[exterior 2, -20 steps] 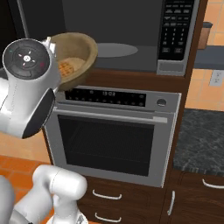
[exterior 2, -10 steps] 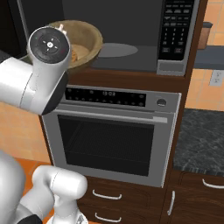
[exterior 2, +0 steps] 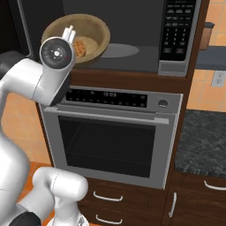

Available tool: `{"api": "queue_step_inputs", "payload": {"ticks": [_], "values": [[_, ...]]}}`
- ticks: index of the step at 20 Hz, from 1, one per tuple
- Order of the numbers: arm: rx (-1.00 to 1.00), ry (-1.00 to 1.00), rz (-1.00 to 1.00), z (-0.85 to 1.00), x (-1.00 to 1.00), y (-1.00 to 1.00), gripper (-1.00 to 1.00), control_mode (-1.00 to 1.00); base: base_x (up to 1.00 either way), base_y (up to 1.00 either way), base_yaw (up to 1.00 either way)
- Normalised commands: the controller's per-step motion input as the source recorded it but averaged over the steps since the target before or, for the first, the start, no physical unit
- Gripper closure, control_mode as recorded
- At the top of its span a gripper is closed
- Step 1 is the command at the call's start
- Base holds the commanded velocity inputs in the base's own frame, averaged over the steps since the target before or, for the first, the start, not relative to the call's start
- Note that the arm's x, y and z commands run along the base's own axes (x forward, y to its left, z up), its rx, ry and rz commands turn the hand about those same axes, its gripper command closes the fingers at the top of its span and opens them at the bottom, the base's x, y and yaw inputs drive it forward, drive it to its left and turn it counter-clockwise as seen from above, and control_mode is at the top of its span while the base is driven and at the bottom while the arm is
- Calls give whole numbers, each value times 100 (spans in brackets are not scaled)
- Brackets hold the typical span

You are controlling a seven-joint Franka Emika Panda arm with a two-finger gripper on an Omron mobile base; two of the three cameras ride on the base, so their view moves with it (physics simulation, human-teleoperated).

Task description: Open the microwave, place the bowl with waffle inside the microwave, then close the microwave door and turn it on.

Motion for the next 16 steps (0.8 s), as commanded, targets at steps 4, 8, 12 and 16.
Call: {"api": "queue_step_inputs", "payload": {"ticks": [4,8,12,16], "values": [[2,1,-5,0,78,0,100,-100,0,0,0],[0,6,-5,0,86,0,100,-100,0,0,0],[0,10,-4,0,86,0,100,-100,0,0,0],[0,9,-3,0,80,0,100,-100,0,0,0]]}}
